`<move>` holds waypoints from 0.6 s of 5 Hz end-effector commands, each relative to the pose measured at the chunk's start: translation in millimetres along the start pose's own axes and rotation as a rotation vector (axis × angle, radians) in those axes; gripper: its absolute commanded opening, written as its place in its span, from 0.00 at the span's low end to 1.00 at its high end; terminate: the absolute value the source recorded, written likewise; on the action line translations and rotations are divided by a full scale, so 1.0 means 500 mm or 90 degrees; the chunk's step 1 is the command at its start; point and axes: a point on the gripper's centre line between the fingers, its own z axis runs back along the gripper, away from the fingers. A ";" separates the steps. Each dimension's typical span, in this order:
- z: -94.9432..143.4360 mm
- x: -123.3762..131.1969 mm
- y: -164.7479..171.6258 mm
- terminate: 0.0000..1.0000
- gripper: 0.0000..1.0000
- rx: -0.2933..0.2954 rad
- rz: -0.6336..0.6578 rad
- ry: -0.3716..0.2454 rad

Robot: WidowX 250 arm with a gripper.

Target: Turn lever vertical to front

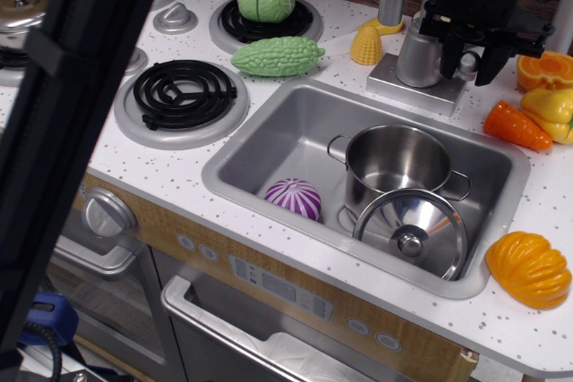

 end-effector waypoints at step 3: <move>0.003 -0.043 -0.070 0.00 0.00 -0.031 -0.005 -0.019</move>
